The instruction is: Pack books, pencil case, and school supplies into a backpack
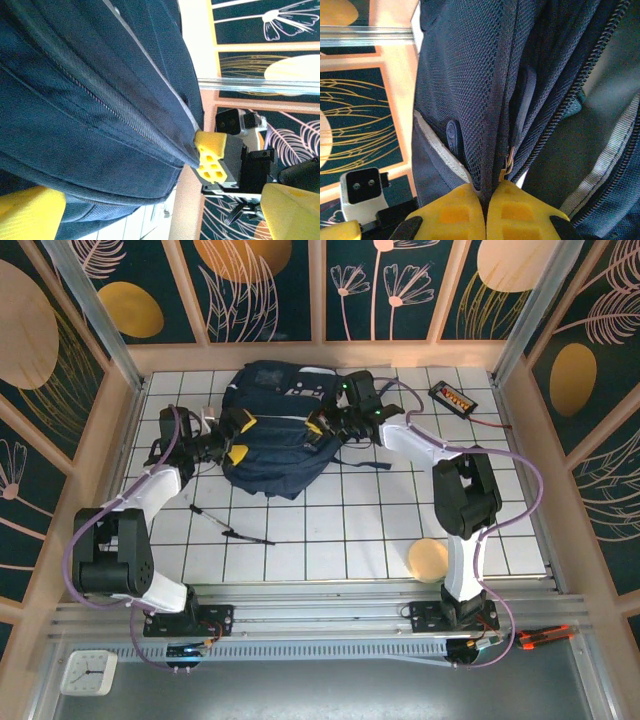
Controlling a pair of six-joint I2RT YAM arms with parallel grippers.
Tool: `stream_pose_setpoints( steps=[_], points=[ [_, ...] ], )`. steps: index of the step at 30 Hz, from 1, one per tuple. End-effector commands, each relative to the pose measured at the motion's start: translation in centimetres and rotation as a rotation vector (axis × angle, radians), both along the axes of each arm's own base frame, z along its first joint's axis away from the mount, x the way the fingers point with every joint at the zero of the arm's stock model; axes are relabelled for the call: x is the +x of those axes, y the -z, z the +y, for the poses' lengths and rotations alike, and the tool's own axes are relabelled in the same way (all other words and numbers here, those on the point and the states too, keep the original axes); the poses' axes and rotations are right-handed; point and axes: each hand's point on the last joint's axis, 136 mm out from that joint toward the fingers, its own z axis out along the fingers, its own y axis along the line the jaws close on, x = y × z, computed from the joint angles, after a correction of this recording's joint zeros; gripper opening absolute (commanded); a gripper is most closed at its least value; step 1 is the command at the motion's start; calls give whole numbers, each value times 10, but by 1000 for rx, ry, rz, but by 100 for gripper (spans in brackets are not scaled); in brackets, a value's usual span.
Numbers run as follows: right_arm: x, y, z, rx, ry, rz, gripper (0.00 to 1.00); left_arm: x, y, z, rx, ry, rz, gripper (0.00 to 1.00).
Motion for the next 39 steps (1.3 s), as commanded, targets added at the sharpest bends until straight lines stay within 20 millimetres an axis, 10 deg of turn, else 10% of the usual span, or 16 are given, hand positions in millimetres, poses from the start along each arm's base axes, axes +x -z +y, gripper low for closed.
stream_pose_setpoints(
  steps=[1, 20, 24, 27, 36, 39],
  points=[
    [6, -91, 15, 157, 1, -170, 0, -5, -11, -21, -60, 52, -24, 99],
    [-10, -91, 48, 132, 0, -130, 0, -12, 11, -57, -147, 106, 60, 47],
    [-12, -89, 54, 128, 6, -119, 0, -13, 15, -58, -146, 117, 67, 52],
    [-13, -89, 59, 130, 0, -116, 0, -16, 21, -56, -132, 103, 79, 98],
    [-20, -94, 72, 133, -25, -116, 0, -16, 42, -49, -186, 9, 148, 98],
    [-24, -95, 74, 133, -32, -115, 0, -12, 42, -48, -192, -8, 144, 77]
  ],
)
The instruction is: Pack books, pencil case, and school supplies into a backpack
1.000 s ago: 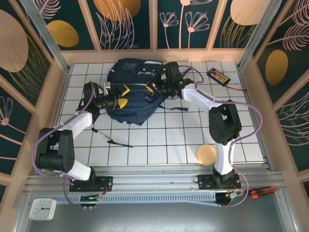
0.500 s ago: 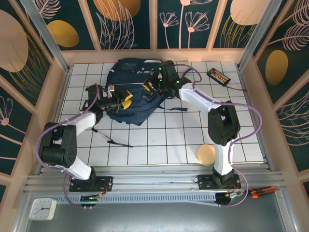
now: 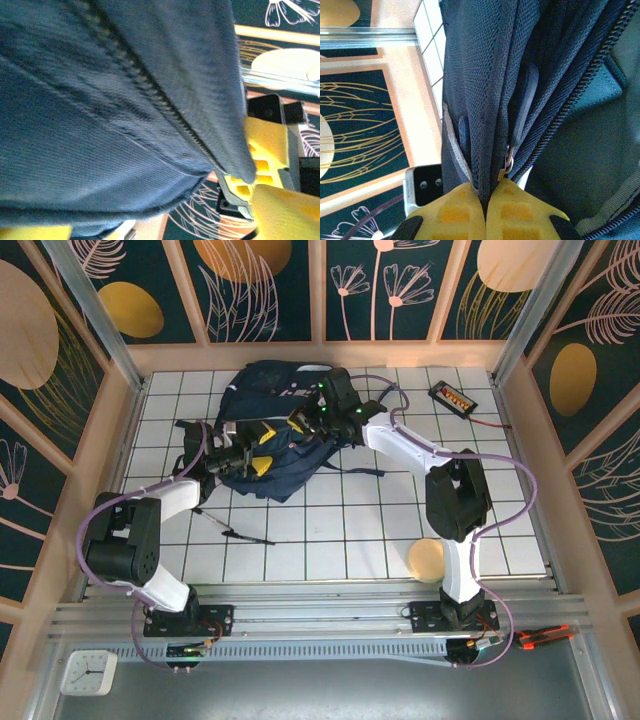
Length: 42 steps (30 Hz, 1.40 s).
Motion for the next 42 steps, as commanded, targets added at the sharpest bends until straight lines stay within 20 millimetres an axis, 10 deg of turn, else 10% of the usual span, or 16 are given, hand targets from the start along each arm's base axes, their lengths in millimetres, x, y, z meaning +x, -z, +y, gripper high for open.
stream_pose_setpoints(
  steps=[1, 3, 12, 34, 42],
  points=[
    [-9, -72, 33, 159, -79, -132, 0, 3, 11, 0, -18, -35, 43, 66],
    [-12, -71, 34, 156, -82, -131, 0, 5, 10, 0, -22, -32, 44, 43],
    [-20, -66, 35, 145, -90, -121, 0, 12, 3, -1, -26, -22, 18, 1],
    [-26, -36, -6, 66, -147, -174, 2, 22, -34, 0, -50, -7, -69, 0],
    [-40, -24, -32, -131, -270, -308, 60, 23, -41, 0, -61, 0, -83, 0]
  ],
)
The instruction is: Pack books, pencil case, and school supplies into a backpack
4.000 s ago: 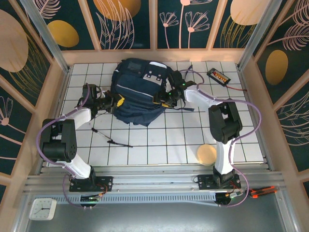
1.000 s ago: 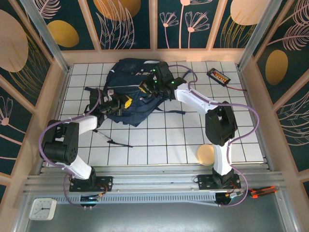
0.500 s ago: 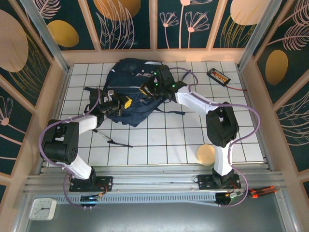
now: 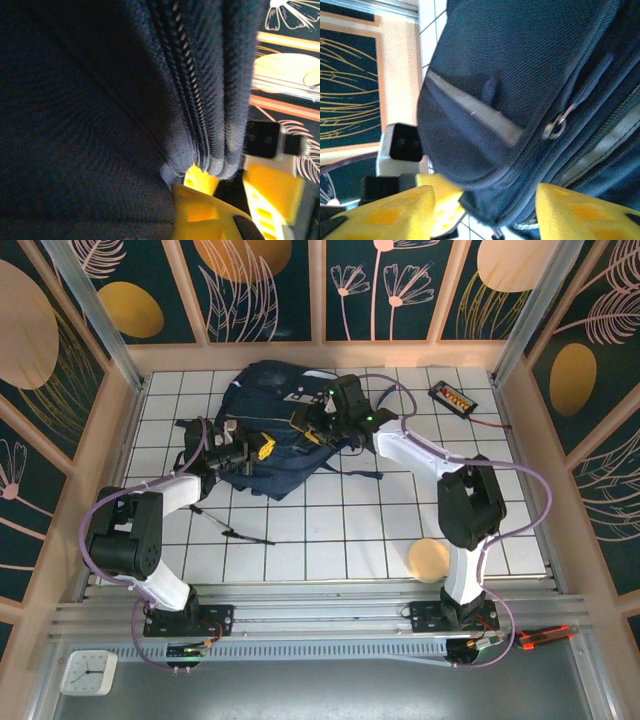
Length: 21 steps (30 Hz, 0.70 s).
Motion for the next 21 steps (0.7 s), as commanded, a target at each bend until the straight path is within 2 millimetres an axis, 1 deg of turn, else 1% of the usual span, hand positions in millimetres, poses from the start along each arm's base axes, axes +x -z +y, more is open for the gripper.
stream_pose_setpoints(
  steps=[1, 3, 5, 9, 12, 14, 17, 21],
  points=[
    [-21, -19, -9, -51, -142, -114, 61, 14, -37, 1, -30, -5, -106, 0],
    [-28, -12, -9, -87, -200, -133, 61, 13, -36, 1, -31, -6, -104, 0],
    [-32, -3, -14, -154, -250, -168, 61, 13, -36, 1, -33, -6, -102, 0],
    [-35, 13, -31, -301, -308, -246, 60, 15, -37, 0, -38, -1, -104, 0],
    [-34, 23, -38, -366, -345, -278, 56, 16, -40, -1, -43, 5, -110, 0],
    [-32, 28, -37, -378, -367, -281, 53, 17, -39, -1, -43, 7, -108, 0],
    [-29, 33, -27, -352, -399, -279, 46, 17, -37, -2, -47, 8, -101, 0],
    [-27, 43, -16, -336, -417, -262, 45, 20, -39, -2, -52, 8, -103, 0]
  ],
)
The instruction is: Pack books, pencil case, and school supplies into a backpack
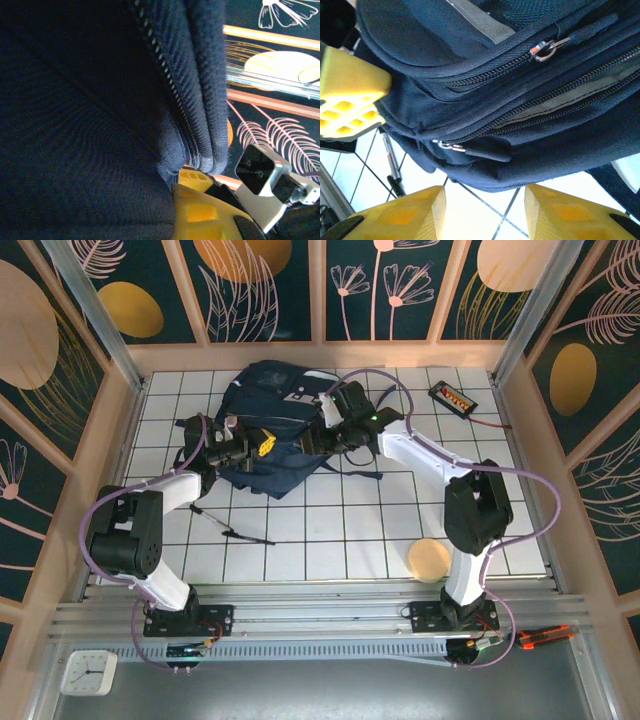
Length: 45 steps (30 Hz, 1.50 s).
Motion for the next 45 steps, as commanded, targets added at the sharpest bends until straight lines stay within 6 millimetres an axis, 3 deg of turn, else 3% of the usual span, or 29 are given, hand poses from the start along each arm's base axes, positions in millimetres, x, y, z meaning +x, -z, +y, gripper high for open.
stream_pose_setpoints(
  steps=[1, 7, 17, 26, 30, 35, 38, 40, 41, 43, 44, 45],
  points=[
    [4, 7, 9, -5, -47, -4, 45, 14, -32, -2, -45, 3, -89, 0],
    [15, 18, 23, 4, -69, 17, 48, 15, -30, -2, -45, 6, -84, 0],
    [32, 18, 44, 34, -86, 18, 47, 16, -26, -4, -48, 13, -72, 0],
    [37, 17, 42, 7, -46, -18, 0, 18, -25, -3, -46, 14, -74, 0],
    [41, 23, 13, -94, 46, -40, 0, 18, -21, 0, 25, 27, -83, 0],
    [40, 35, -49, -209, 190, -25, 0, 18, -17, 15, 105, 10, -91, 0],
    [33, 40, -68, -235, 216, -11, 0, 19, -19, 21, 140, 10, -104, 0],
    [42, 41, -84, -231, 251, -2, 0, 18, -20, 21, 149, 18, -109, 0],
    [43, 37, -81, -202, 240, -2, 0, 17, -21, 21, 145, 17, -113, 0],
    [42, 18, -57, -75, 170, -13, 0, 16, -25, 20, 120, 13, -122, 0],
    [39, 4, -39, -2, 127, -37, 13, 16, -26, 19, 102, 13, -124, 0],
    [38, -5, -28, 32, 111, -62, 33, 16, -27, 18, 89, 17, -123, 0]
  ],
)
